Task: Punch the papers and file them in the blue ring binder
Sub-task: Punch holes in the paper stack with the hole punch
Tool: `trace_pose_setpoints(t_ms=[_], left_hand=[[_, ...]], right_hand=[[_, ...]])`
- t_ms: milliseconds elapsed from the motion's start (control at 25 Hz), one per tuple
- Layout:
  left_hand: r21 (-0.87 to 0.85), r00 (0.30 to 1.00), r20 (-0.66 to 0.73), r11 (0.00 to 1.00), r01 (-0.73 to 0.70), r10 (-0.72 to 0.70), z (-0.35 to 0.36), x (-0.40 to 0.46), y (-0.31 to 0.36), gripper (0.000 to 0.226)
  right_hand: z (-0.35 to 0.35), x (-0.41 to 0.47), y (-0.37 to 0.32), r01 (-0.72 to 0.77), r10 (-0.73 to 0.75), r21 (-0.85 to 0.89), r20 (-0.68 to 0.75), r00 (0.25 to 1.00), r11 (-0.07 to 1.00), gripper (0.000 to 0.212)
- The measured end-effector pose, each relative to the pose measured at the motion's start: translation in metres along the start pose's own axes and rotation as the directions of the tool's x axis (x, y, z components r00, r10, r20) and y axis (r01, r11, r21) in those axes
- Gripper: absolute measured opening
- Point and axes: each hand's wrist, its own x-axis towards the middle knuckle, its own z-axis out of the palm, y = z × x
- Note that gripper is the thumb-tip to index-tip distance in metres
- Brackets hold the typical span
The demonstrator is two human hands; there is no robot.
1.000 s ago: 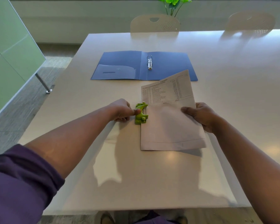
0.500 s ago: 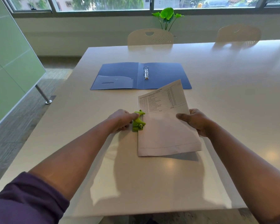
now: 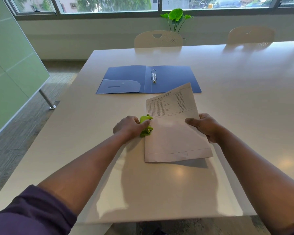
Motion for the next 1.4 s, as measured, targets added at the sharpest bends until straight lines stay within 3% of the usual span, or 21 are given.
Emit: trace_pose_setpoints(t_ms=[280, 520, 640, 720, 800, 880, 960, 1040, 1080, 1160, 1400], left_hand=[[-0.348, 0.999, 0.002, 0.937, 0.038, -0.039, -0.004, 0.005, -0.005, 0.038], [-0.444, 0.990, 0.030, 0.885, 0.139, -0.140, -0.015, 0.004, -0.024, 0.033], [-0.398, 0.990, 0.045, 0.906, 0.143, -0.137, -0.018, 0.002, -0.023, 0.038], [-0.271, 0.990, -0.098, 0.960, 0.069, -0.099, -0.019, -0.001, -0.017, 0.050], [-0.167, 0.945, -0.317, 0.977, -0.134, 0.075, -0.017, -0.005, -0.004, 0.055], [-0.177, 0.890, -0.385, 0.926, -0.333, 0.246, -0.012, -0.010, 0.021, 0.058], [-0.412, 0.946, -0.263, 0.865, -0.287, 0.189, -0.007, -0.012, 0.053, 0.065], [-0.736, 0.996, 0.033, 0.677, -0.028, 0.077, -0.005, -0.012, 0.078, 0.062], [-0.816, 0.980, 0.176, 0.570, 0.096, 0.088, -0.001, -0.011, 0.086, 0.054], [-0.848, 0.934, 0.324, 0.484, 0.216, 0.151, 0.010, -0.010, 0.095, 0.031], [-0.870, 0.940, 0.302, 0.449, 0.204, 0.159, 0.052, -0.014, 0.143, 0.014]], right_hand=[[-0.001, -0.003, -0.001, -0.005, 0.005, -0.036, 0.005, 1.000, 0.999, 0.024], [-0.004, -0.003, 0.000, -0.003, 0.003, -0.009, 0.001, 1.000, 1.000, 0.025], [-0.011, -0.005, 0.001, 0.001, -0.001, 0.034, -0.003, 1.000, 0.999, 0.024], [-0.019, -0.008, 0.003, 0.007, -0.006, 0.078, -0.011, 1.000, 0.997, 0.026], [-0.027, -0.012, 0.003, 0.031, -0.028, 0.125, -0.024, 0.999, 0.992, 0.027], [-0.036, -0.017, 0.001, 0.062, -0.057, 0.165, -0.038, 0.998, 0.984, 0.027], [-0.045, -0.023, -0.003, 0.093, -0.089, 0.203, -0.031, 0.996, 0.975, 0.027], [-0.055, -0.029, -0.005, 0.114, -0.111, 0.210, -0.027, 0.993, 0.971, 0.026], [-0.061, -0.032, -0.005, 0.120, -0.115, 0.202, -0.034, 0.993, 0.972, 0.025], [-0.072, -0.038, -0.002, 0.131, -0.121, 0.173, -0.066, 0.990, 0.976, 0.024], [-0.125, -0.047, 0.003, 0.127, -0.128, -0.016, -0.184, 0.975, 0.992, 0.025]])
